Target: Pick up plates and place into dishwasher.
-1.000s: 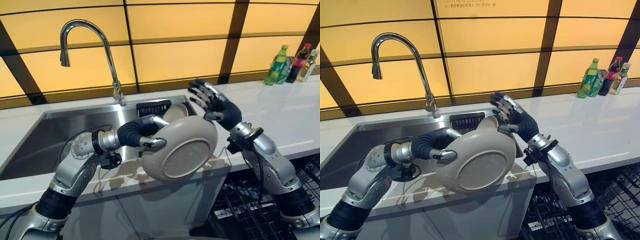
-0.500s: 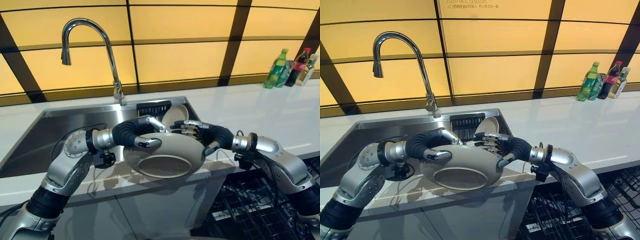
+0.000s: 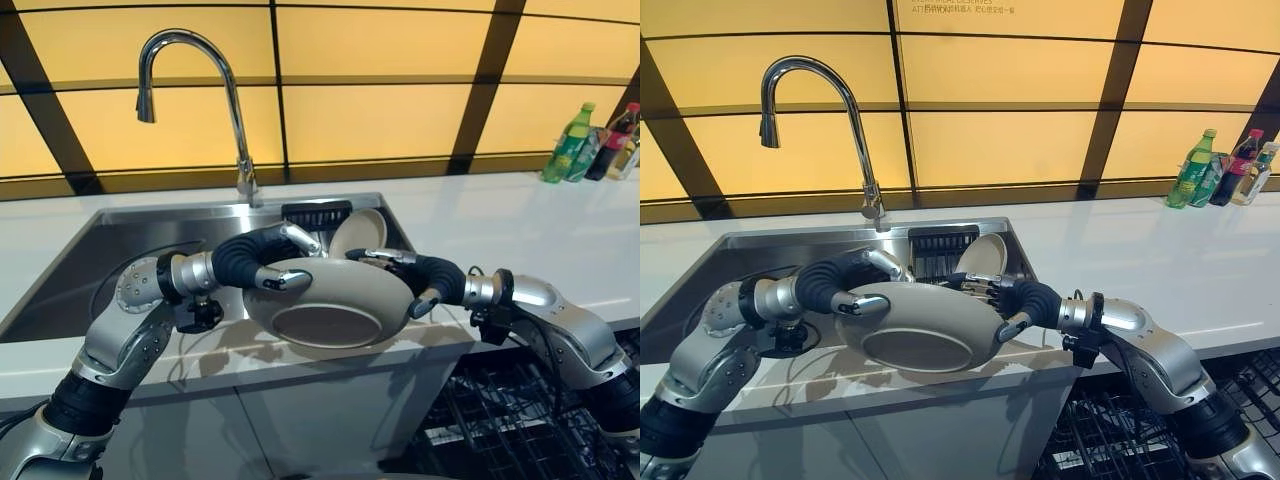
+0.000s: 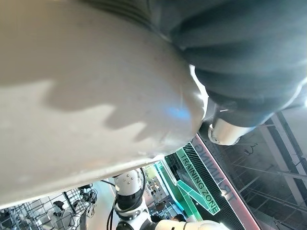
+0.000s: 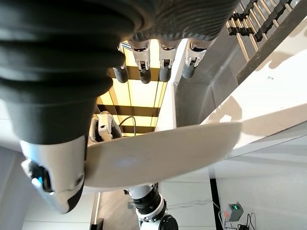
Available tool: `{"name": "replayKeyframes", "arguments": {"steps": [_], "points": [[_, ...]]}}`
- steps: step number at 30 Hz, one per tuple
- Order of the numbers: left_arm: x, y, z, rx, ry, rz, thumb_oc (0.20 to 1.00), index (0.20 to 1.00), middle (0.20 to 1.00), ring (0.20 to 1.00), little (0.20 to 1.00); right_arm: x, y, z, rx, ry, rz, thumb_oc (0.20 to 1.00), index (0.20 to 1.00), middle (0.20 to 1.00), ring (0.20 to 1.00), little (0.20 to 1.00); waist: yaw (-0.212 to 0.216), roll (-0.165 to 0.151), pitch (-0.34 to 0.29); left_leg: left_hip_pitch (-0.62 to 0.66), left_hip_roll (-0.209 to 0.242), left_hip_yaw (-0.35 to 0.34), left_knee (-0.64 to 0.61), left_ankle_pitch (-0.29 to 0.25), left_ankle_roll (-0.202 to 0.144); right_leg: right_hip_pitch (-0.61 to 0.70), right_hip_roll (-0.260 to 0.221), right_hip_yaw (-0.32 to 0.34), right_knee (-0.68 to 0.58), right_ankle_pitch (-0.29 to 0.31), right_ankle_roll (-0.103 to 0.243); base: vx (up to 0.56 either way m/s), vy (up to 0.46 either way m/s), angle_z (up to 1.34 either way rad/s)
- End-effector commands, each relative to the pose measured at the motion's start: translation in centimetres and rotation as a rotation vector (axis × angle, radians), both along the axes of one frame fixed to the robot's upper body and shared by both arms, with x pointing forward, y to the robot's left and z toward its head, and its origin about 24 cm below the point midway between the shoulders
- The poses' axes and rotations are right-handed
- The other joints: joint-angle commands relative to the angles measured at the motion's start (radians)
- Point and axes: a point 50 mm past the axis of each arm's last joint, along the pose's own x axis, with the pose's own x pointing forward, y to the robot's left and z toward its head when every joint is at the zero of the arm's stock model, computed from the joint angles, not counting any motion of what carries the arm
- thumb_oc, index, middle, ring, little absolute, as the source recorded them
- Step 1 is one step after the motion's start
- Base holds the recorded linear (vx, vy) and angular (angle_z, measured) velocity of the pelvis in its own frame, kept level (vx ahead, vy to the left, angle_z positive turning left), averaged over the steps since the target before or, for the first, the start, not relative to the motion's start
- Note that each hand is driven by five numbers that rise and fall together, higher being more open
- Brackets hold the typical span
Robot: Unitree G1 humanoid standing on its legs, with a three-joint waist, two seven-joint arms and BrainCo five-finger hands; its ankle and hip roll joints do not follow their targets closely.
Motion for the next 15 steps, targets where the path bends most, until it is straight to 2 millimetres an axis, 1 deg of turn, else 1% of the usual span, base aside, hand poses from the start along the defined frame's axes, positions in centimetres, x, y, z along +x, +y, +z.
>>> {"name": "replayKeyframes", "arguments": {"steps": [1,5,8,11,15], "points": [[0.1,0.1,2.6,-0.124,-0.092,-0.009,0.2,0.2,0.2,0.2,0.2,0.3,0.5,2.0,0.121,-0.066,0.016,1.0,1.0,1.0,1.0,1.0,0.026,-0.013,-0.042,-0.011,0.016,0.012,0.004,-0.052,0.001,-0.002,-0.036,-0.048,0.009,-0.023,0.043,0.0,0.0,0.0],[0.4,-0.3,2.5,-0.223,-0.093,0.028,0.2,0.2,0.2,0.2,0.2,-0.1,2.2,2.0,0.177,-0.065,0.074,1.0,1.0,1.0,1.0,1.0,0.028,-0.009,-0.041,-0.012,0.014,0.011,0.004,-0.052,0.003,-0.003,-0.035,-0.046,0.009,-0.023,0.042,0.0,0.0,0.0],[0.5,-1.0,2.1,-0.279,-0.099,0.053,0.2,0.2,0.2,0.2,0.2,-0.4,3.5,1.4,0.17,-0.049,0.126,1.0,1.0,1.0,1.0,1.0,0.029,-0.009,-0.038,-0.014,0.013,0.01,0.004,-0.051,0.005,-0.003,-0.035,-0.045,0.009,-0.024,0.042,0.0,0.0,0.0],[0.5,-1.4,1.9,-0.297,-0.094,0.078,0.2,0.2,0.2,0.2,0.2,-0.8,4.1,1.0,0.147,-0.04,0.161,1.0,1.0,1.0,1.0,1.0,0.028,-0.01,-0.036,-0.016,0.013,0.011,0.004,-0.049,0.005,-0.004,-0.035,-0.046,0.009,-0.024,0.04,0.0,0.0,0.0],[0.6,-1.3,1.8,-0.338,-0.065,0.098,0.2,0.2,0.2,0.2,0.2,-1.2,4.4,1.3,0.17,-0.049,0.169,1.0,1.0,1.0,1.0,1.0,0.028,-0.014,-0.034,-0.017,0.014,0.008,0.004,-0.049,0.005,-0.004,-0.035,-0.048,0.009,-0.023,0.039,0.0,0.0,0.0]]}}
